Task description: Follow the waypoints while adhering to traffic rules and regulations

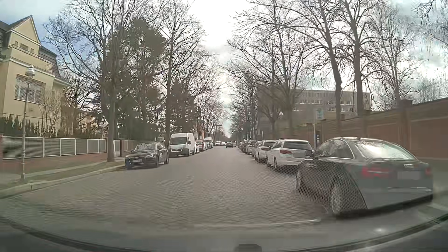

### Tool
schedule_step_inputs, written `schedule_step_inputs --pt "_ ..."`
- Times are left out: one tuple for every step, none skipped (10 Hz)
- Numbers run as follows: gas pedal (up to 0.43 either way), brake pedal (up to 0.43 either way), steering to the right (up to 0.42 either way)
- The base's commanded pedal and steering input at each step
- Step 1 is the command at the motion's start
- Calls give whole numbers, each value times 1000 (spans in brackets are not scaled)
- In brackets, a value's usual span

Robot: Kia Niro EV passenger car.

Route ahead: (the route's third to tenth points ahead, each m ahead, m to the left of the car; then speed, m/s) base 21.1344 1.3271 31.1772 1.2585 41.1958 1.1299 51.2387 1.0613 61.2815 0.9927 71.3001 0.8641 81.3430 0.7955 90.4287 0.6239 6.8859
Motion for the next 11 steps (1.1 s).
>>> schedule_step_inputs --pt "39 0 2" --pt "39 0 2" --pt "39 0 3" --pt "39 0 3" --pt "39 0 4" --pt "39 0 4" --pt "39 0 4" --pt "39 0 4" --pt "39 0 4" --pt "39 0 3" --pt "39 0 4"
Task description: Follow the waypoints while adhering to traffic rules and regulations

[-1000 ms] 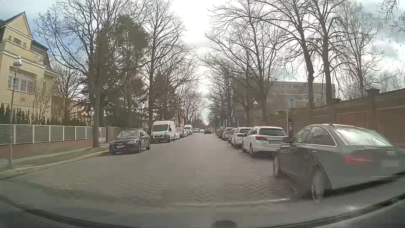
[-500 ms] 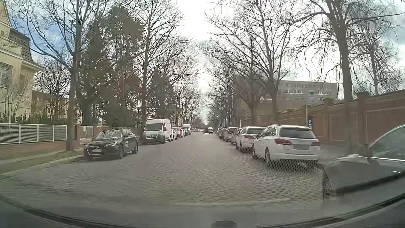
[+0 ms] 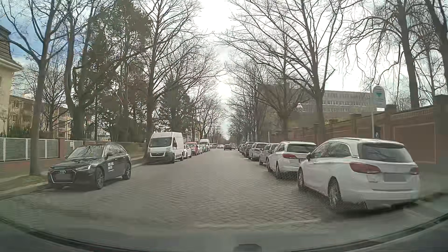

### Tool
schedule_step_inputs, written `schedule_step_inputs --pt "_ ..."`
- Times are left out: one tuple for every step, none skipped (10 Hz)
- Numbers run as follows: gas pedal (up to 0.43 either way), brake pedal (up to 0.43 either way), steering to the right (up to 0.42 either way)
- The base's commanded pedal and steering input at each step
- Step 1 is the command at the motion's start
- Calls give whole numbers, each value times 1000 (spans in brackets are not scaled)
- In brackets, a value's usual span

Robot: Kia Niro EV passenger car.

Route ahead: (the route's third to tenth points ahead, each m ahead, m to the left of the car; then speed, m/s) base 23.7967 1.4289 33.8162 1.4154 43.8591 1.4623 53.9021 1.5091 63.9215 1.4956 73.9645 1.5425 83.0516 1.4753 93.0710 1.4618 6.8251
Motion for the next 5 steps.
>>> schedule_step_inputs --pt "39 0 4" --pt "39 0 4" --pt "39 0 4" --pt "39 0 3" --pt "39 0 2"
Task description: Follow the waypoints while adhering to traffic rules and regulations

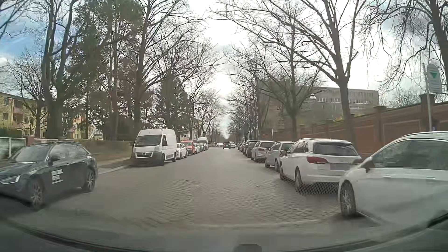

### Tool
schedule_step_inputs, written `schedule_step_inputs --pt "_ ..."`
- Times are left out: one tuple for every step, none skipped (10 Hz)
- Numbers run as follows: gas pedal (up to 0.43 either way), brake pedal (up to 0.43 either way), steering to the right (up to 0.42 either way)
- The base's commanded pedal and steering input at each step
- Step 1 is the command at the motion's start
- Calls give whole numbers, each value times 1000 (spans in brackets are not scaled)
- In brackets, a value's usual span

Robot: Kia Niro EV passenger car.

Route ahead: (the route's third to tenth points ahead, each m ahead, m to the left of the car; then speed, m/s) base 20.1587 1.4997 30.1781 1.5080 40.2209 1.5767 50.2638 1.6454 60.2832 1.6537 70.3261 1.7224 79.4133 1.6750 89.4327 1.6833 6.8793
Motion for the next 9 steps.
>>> schedule_step_inputs --pt "39 0 1" --pt "39 0 1" --pt "39 0 0" --pt "39 0 0" --pt "39 0 -1" --pt "39 0 0" --pt "39 0 0" --pt "39 0 0" --pt "39 0 0"
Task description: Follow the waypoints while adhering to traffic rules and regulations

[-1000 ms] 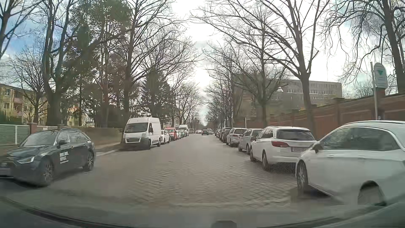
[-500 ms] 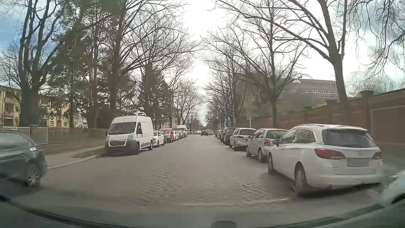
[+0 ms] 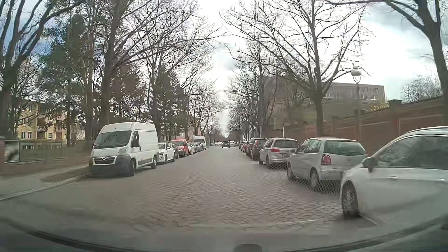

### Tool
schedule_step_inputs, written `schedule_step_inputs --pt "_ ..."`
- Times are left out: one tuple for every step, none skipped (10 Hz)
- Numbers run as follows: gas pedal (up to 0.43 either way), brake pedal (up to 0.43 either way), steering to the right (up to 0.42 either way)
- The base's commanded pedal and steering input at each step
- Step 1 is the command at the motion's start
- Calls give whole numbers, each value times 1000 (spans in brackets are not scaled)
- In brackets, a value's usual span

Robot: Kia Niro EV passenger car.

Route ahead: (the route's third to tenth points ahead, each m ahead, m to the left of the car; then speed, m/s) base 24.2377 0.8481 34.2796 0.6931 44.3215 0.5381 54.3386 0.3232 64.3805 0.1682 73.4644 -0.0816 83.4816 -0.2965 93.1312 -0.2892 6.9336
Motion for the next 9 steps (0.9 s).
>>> schedule_step_inputs --pt "47 0 0" --pt "47 0 0" --pt "47 0 0" --pt "47 0 0" --pt "47 0 0" --pt "47 0 0" --pt "47 0 0" --pt "47 0 0" --pt "47 0 0"
